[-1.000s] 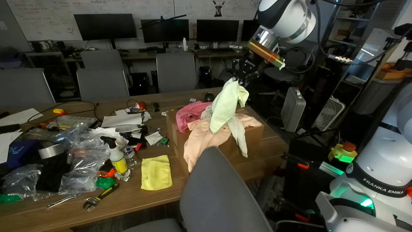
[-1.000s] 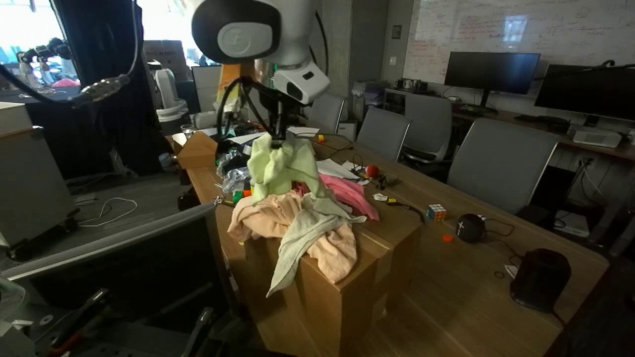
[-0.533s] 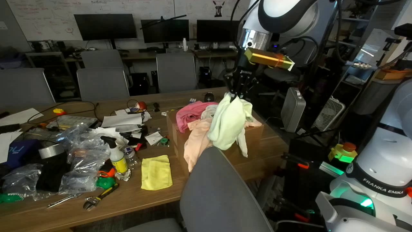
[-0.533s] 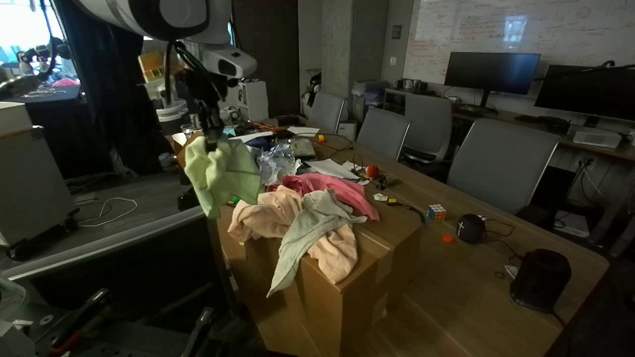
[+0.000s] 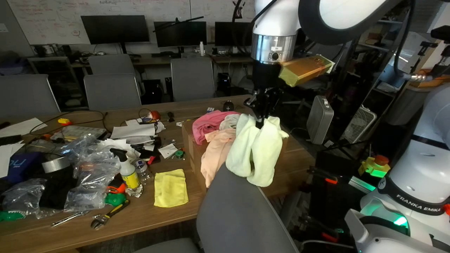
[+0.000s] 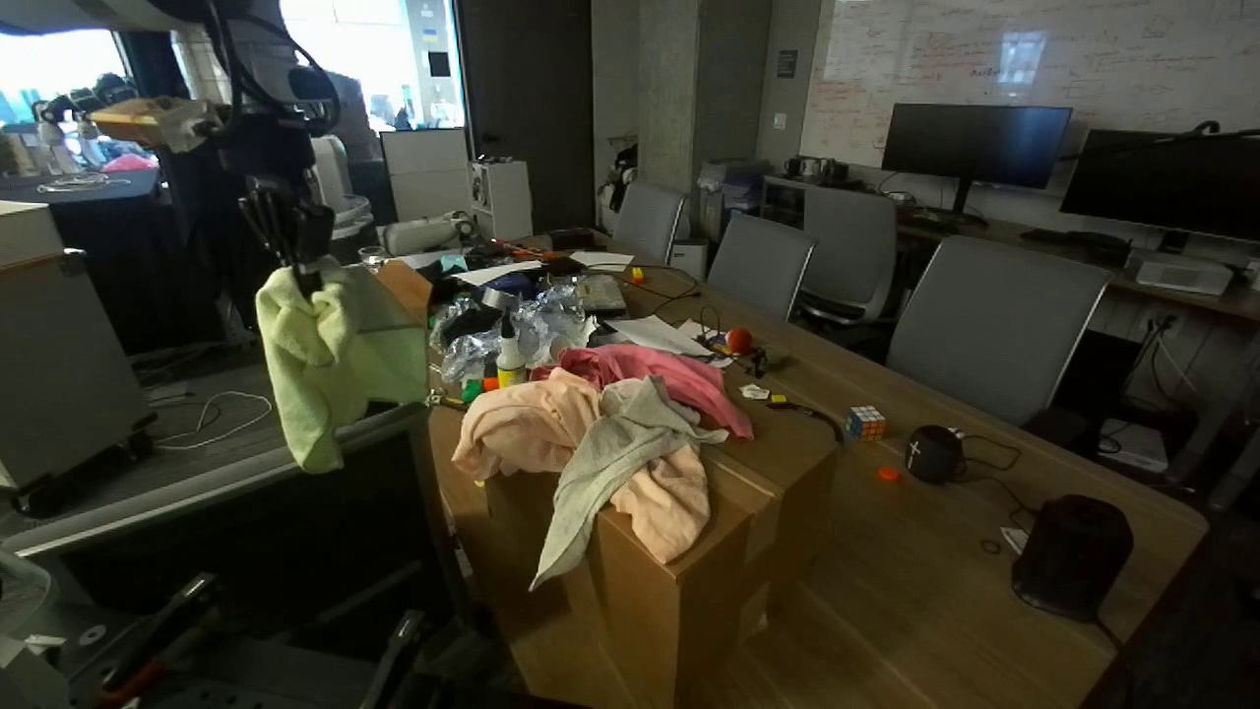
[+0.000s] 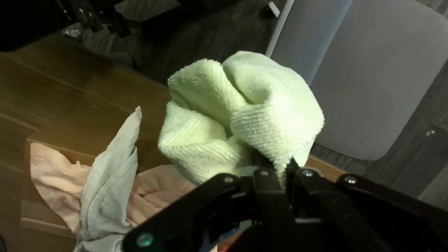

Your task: Put the green and white towel and peach shirt on the backrest of the chair

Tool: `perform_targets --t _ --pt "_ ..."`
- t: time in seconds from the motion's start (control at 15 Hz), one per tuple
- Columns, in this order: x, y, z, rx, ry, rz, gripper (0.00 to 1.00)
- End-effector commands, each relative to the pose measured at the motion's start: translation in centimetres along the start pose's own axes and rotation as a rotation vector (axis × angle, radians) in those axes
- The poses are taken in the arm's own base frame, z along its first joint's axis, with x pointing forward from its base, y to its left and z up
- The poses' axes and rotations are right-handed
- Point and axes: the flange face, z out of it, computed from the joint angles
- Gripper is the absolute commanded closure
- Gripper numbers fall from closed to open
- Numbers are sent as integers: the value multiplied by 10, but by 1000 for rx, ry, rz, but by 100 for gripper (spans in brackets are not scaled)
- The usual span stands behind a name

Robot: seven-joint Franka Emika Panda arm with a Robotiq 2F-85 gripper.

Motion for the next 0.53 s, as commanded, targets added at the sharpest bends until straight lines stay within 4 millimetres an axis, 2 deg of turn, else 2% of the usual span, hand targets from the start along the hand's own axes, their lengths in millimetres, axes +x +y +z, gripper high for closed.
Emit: perform_targets --t 0.0,0.2,0.47 --pt "-18 -37 -23 -92 39 -171 96" --pt "-35 -69 -33 -121 53 -276 96" --pt "-54 -96 -37 -142 39 -399 96"
